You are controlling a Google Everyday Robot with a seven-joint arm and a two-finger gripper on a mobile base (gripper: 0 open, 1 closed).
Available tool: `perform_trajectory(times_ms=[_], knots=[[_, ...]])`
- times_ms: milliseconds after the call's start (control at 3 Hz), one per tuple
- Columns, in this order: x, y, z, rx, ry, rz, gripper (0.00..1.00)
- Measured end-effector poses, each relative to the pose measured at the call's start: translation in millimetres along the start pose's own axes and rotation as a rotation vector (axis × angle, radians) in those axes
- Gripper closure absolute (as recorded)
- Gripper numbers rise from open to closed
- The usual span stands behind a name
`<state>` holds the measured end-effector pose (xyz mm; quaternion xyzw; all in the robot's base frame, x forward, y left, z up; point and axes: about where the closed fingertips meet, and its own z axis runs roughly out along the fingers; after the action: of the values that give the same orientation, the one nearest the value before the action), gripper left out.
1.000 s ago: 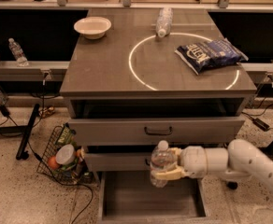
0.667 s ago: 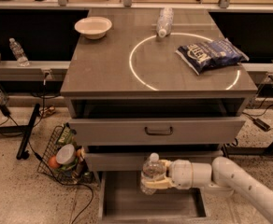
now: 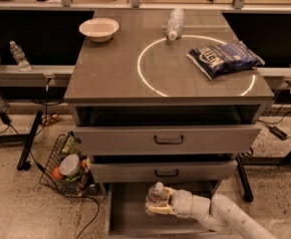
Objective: Place water bottle into bottom drawer
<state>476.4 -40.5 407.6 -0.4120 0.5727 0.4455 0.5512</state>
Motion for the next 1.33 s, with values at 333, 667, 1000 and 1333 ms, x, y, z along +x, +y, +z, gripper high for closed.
perform_trajectory(times_ms=[333, 667, 1000, 1333], knots=[[43, -14, 0, 0.069, 0.025, -0.022, 1.0], [89, -30, 4, 0.127, 0.071, -0.015, 1.0], [124, -42, 11, 0.176, 0.109, -0.009, 1.0], [158, -53, 23, 0.254, 0.172, -0.029, 1.0]])
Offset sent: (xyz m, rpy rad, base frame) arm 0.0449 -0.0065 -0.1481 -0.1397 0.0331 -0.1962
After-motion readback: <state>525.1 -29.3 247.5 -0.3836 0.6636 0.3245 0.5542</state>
